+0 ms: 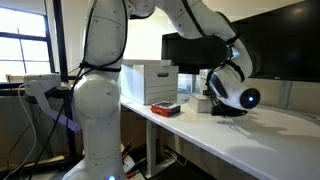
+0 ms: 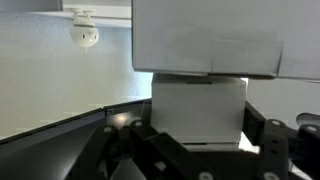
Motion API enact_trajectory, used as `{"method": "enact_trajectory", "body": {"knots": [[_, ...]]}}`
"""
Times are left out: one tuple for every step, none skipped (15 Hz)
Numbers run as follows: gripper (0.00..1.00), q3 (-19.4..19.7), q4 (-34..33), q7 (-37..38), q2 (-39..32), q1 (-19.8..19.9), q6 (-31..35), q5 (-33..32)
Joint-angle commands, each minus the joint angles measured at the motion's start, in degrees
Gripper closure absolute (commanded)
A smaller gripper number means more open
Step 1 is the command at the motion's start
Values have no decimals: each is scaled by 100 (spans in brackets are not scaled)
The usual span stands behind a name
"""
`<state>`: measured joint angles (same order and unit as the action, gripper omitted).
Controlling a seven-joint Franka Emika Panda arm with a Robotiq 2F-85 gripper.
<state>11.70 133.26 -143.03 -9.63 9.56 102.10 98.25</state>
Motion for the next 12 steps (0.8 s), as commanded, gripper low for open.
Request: {"method": "enact_trajectory", "body": {"knots": [[42,42,150,57,259,60,-54,20],[42,52,160,62,275,61,-61,19],[42,60,179,58,302,61,-60,10],[42,67,197,57,330,63,-69,6],[42,70,223,59,361,64,-81,4],[42,74,252,63,400,66,-83,-12],[42,77,271,63,426,68,-88,-19],[42,80,281,77,451,71,-93,-24],[42,85,296,80,478,77,-101,-20],[42,91,298,97,500,81,-100,-33],[42,95,299,109,515,82,-97,-38],[42,101,295,130,538,84,-94,-44]]}}
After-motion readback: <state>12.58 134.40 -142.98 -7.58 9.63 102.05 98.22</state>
